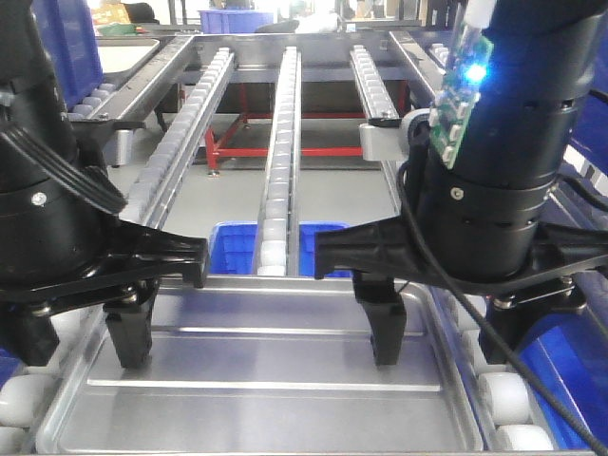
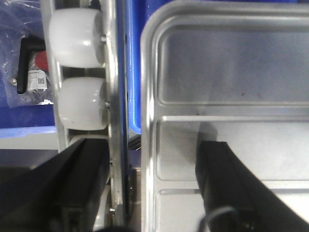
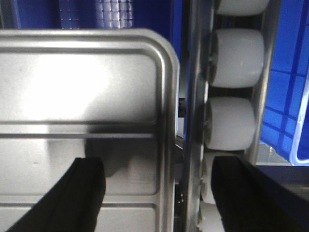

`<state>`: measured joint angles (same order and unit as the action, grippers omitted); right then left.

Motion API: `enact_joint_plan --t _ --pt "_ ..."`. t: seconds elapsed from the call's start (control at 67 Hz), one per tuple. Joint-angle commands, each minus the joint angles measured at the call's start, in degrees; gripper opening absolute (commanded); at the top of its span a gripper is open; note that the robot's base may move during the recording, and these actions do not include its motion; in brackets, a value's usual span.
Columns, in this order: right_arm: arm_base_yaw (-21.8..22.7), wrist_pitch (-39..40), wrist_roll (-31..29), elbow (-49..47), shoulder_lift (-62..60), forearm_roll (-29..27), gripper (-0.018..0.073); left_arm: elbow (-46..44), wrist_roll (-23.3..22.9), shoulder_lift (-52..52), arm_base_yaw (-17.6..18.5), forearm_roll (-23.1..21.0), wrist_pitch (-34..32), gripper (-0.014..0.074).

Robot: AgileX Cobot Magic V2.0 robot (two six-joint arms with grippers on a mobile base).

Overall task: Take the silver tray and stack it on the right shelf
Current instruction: 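Close both grippers on the opposite rims of the silver tray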

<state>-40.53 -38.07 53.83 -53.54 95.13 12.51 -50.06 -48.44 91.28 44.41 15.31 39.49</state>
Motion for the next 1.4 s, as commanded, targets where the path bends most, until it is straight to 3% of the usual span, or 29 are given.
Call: enact_joint_plan --t 0.0,1.0,1.388 --pt "0.03 1.18 0.03 -1.77 -1.62 0.66 0.056 -1.64 -0.29 -1.12 -0.06 0.91 -0.75 0.0318" --pt "0.03 1.45 0.03 -1.77 -1.51 0.43 0.0552 -1.64 -0.29 -0.62 -0.06 0.77 -2.69 0.0313" --pt "0.03 1.7 0.03 -1.77 -1.51 0.31 0.0171 -1.64 -0.29 1.07 -0.06 -0.64 -2.58 0.0039"
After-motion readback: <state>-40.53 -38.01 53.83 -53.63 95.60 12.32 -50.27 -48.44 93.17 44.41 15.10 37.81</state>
